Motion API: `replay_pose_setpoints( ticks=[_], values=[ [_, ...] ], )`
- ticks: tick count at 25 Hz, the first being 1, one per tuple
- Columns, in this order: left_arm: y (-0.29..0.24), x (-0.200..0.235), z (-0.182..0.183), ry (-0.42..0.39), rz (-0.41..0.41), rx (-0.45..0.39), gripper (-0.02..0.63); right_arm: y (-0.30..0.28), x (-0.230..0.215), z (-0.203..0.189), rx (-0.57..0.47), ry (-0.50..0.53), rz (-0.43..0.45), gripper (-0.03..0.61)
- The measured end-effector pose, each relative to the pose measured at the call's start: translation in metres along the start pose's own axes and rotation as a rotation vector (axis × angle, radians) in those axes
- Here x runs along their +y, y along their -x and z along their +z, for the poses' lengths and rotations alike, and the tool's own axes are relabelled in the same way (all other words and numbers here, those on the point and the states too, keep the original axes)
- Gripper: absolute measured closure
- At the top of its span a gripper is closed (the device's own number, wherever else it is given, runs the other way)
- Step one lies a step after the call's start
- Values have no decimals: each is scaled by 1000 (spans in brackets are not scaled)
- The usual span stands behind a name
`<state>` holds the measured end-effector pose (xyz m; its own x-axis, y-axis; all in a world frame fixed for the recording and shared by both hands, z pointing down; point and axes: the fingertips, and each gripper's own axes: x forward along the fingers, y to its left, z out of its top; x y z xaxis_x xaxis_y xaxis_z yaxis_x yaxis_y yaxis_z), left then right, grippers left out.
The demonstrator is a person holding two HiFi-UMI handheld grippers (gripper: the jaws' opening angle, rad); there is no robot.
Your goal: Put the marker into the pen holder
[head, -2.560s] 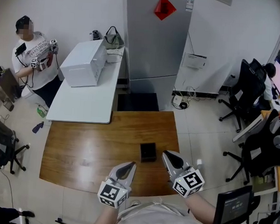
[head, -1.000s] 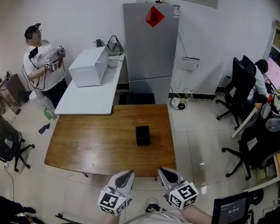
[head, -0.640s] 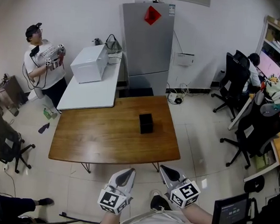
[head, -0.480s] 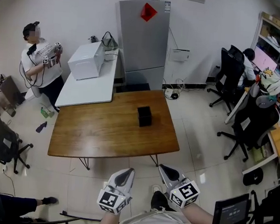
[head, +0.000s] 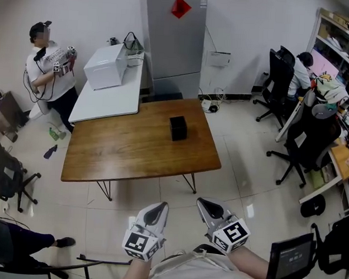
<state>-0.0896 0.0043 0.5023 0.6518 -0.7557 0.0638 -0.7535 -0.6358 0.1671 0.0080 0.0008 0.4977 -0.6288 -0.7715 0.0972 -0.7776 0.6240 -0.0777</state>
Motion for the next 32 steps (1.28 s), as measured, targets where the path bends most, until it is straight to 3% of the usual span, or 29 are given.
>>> replay_pose_setpoints(
  ticks=[13,18,32],
  values=[
    [-24,-35,16,-17,35,-35,597,21,-15,18,-1,16,108,578],
    [-34,-49,13,-38,-2,-18,598,31,-25,16,3,-2,99,578],
    [-48,-65,18,-47,-7,-21,597,49,-50,13,4,-27,54,578]
  ],
)
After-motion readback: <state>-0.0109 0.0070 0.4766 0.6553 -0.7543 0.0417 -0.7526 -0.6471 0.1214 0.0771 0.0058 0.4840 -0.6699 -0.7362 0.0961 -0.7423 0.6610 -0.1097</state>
